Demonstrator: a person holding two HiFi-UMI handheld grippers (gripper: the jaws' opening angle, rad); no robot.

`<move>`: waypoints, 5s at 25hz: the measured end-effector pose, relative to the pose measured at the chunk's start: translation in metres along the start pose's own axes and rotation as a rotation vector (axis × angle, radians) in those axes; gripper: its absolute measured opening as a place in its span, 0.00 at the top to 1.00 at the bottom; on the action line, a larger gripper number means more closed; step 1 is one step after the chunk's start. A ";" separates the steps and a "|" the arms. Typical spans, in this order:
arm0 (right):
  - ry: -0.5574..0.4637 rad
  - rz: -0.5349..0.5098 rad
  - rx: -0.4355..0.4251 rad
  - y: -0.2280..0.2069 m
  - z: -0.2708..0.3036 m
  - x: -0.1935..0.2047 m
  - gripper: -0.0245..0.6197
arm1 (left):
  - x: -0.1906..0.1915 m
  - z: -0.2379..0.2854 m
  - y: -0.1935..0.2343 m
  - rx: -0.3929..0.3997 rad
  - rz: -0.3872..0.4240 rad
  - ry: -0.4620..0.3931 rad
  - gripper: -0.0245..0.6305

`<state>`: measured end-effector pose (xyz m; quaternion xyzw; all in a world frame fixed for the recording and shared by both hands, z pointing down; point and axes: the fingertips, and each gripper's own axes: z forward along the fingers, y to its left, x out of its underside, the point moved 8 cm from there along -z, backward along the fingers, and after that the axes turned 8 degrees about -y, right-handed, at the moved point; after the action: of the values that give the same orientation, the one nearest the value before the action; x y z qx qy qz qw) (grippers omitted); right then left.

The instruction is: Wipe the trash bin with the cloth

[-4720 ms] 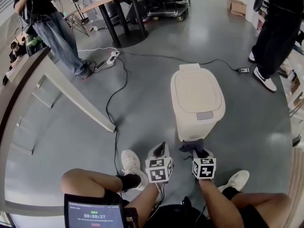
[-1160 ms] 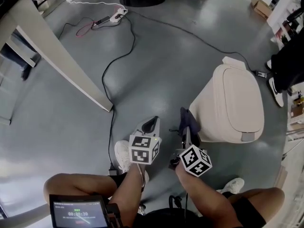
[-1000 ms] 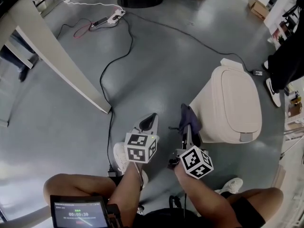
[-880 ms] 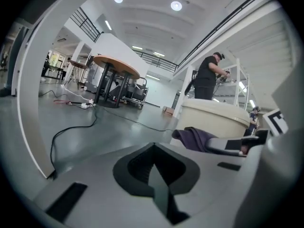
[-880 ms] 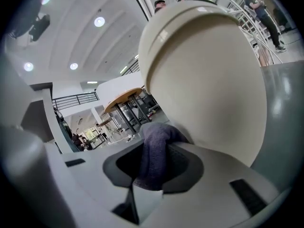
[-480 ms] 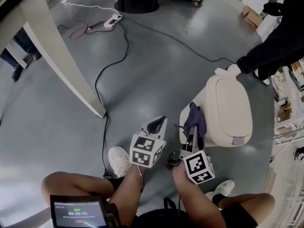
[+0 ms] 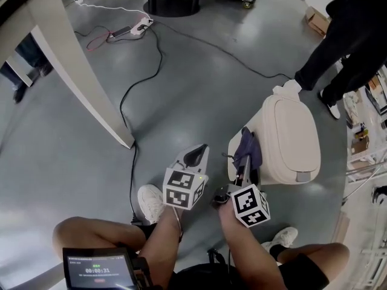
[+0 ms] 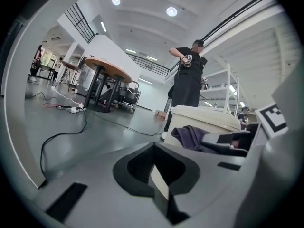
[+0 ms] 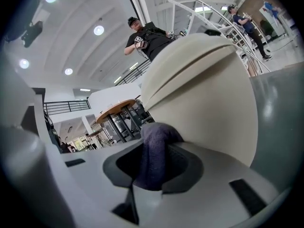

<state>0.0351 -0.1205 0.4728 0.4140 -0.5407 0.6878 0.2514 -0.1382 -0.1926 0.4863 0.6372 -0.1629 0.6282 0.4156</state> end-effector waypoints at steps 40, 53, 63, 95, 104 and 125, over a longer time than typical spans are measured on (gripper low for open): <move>0.252 0.046 0.198 -0.052 0.043 0.125 0.82 | 0.042 0.013 0.046 -0.113 -0.095 0.074 0.96; -0.010 0.090 0.023 0.031 0.060 0.044 0.82 | 0.032 0.008 0.059 -0.132 -0.133 0.012 0.96; -0.087 0.091 0.052 0.031 0.080 0.016 0.82 | 0.021 0.000 0.073 -0.172 -0.084 -0.004 0.96; 0.244 0.031 0.231 -0.068 0.095 0.161 0.82 | 0.033 0.004 0.073 -0.180 0.102 0.107 0.96; 0.268 -0.297 -0.149 -0.004 0.053 0.124 0.82 | 0.005 -0.003 0.066 -0.237 0.059 0.049 0.96; -0.101 -0.713 -0.649 0.068 -0.117 -0.185 0.82 | -0.108 -0.115 -0.153 -0.213 0.166 -0.168 0.96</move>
<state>0.0444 -0.0097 0.2717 0.5066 -0.5631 0.3337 0.5612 -0.1200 -0.0505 0.3201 0.6241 -0.3149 0.5841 0.4124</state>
